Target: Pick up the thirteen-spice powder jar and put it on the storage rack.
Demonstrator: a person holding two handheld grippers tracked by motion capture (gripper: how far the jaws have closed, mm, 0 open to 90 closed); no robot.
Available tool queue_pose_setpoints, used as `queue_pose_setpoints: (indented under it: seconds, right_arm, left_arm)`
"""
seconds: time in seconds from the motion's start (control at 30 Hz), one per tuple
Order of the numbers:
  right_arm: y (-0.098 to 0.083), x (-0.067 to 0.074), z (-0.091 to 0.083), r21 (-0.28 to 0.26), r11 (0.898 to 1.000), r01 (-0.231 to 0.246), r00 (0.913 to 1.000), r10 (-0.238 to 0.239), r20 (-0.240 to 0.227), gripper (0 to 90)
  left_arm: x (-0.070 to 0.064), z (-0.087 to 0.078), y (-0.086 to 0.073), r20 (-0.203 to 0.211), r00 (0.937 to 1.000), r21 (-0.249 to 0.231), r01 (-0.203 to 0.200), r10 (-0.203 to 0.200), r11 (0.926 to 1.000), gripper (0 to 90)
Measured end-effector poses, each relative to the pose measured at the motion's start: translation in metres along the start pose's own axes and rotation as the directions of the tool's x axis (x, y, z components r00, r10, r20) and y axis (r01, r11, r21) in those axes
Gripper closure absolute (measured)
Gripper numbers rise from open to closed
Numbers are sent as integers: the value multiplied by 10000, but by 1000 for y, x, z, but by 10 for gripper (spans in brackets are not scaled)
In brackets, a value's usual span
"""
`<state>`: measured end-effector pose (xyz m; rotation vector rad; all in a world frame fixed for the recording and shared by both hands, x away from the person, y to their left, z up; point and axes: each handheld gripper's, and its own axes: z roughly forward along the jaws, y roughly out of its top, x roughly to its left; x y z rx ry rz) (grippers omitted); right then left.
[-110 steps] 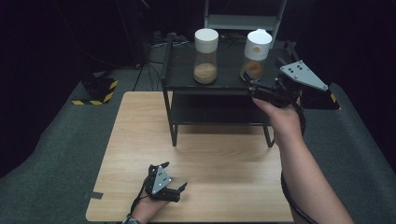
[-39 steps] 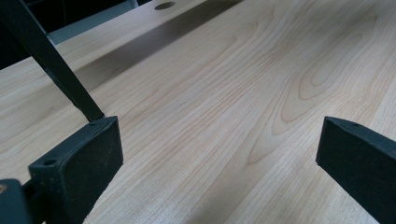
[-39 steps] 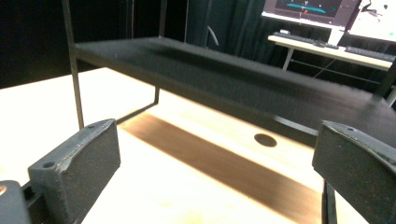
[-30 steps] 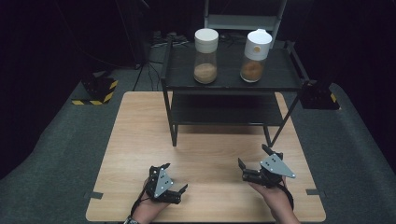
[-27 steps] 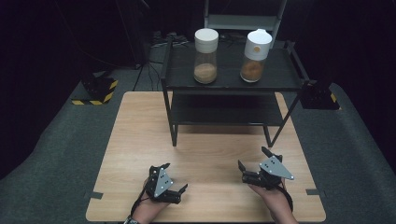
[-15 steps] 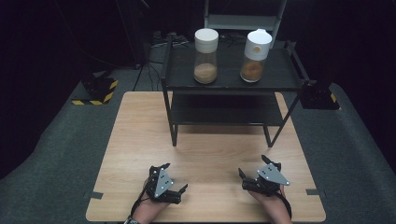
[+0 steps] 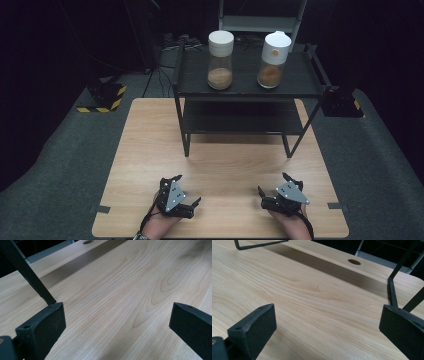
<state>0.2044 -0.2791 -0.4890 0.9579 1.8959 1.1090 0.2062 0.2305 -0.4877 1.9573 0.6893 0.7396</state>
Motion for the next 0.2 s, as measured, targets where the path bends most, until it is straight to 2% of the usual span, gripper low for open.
queue_pose_setpoints:
  seconds: [0.2]
  right_arm:
    - [-5, 0, -5, -181, 9998, -76, 10000, 77, 3, 0]
  left_arm:
    - [-1, 0, 1, 26, 10000, 36, -45, 45, 10000, 9]
